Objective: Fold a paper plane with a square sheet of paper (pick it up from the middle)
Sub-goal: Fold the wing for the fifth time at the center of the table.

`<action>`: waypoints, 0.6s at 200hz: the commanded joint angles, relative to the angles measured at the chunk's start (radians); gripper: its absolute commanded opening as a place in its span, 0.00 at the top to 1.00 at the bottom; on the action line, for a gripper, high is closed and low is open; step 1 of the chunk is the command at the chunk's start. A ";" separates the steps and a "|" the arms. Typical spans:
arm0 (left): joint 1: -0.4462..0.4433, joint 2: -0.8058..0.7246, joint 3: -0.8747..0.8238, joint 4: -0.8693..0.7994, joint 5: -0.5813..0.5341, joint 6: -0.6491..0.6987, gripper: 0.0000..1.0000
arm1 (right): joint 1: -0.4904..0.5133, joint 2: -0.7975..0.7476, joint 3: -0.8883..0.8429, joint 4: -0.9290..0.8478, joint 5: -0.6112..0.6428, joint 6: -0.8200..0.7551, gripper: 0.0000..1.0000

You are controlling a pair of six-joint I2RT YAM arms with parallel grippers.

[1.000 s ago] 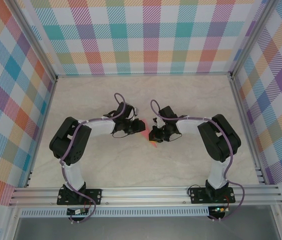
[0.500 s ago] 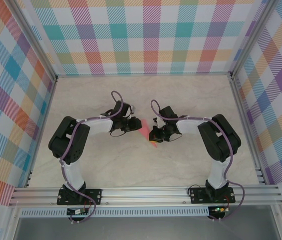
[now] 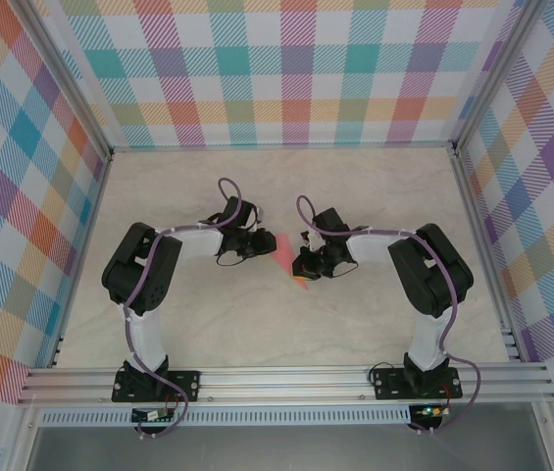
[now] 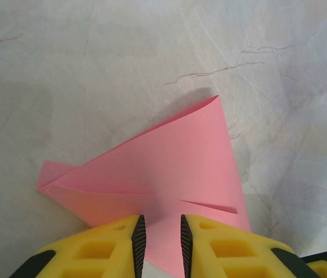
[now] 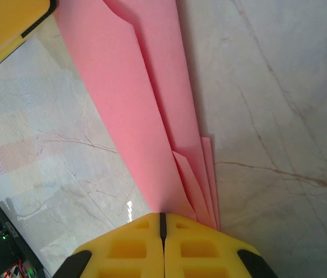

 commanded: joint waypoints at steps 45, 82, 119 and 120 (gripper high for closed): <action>0.062 0.012 0.056 -0.058 -0.074 0.053 0.74 | -0.005 0.056 -0.040 -0.080 0.078 -0.016 0.94; 0.076 0.063 0.075 -0.086 -0.105 0.054 0.74 | -0.004 0.057 -0.041 -0.080 0.079 -0.015 0.95; 0.078 0.053 0.092 -0.118 -0.144 0.068 0.74 | -0.005 0.052 -0.040 -0.082 0.079 -0.015 0.94; 0.078 0.052 0.093 -0.119 -0.146 0.069 0.74 | -0.004 0.051 -0.039 -0.081 0.079 -0.015 0.95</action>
